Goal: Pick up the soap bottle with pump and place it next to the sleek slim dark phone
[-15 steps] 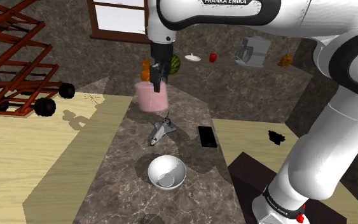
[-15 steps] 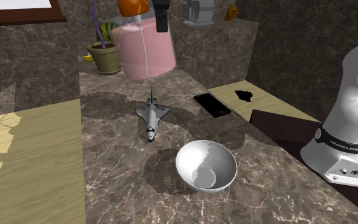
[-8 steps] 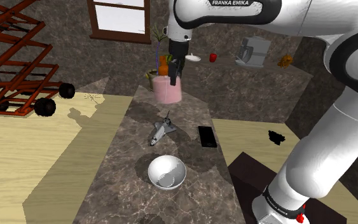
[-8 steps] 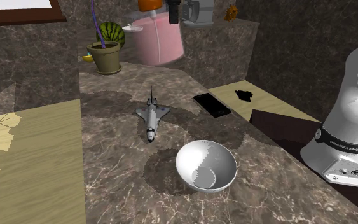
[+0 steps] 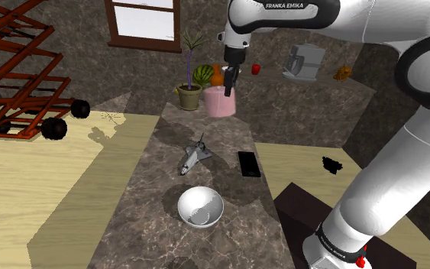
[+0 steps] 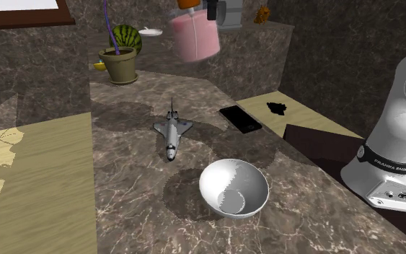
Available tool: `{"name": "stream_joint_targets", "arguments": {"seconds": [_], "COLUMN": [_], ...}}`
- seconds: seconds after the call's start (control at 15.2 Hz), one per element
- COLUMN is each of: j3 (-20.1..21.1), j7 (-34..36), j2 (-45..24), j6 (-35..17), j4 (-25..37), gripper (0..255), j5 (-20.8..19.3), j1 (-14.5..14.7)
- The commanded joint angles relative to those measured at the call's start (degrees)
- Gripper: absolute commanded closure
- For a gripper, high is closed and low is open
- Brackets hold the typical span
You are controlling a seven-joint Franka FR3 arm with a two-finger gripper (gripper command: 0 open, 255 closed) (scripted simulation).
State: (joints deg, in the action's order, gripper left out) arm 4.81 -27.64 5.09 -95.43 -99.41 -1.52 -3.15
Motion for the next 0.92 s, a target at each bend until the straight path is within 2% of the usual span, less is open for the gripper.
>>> {"name": "stream_joint_targets", "arguments": {"seconds": [0.0,0.46,0.86], "j3": [-1.6,-6.5,-10.3], "j7": [-2.9,-12.3,-20.1], "j2": [-0.8,-4.2,-9.5], "j6": [0.1,0.4,1.4], "j4": [1.0,5.0,11.4], "gripper": [255,255,255], "j5": [-0.1,-0.2,0.5], "j1": [-1.3,-5.8,-9.8]}}
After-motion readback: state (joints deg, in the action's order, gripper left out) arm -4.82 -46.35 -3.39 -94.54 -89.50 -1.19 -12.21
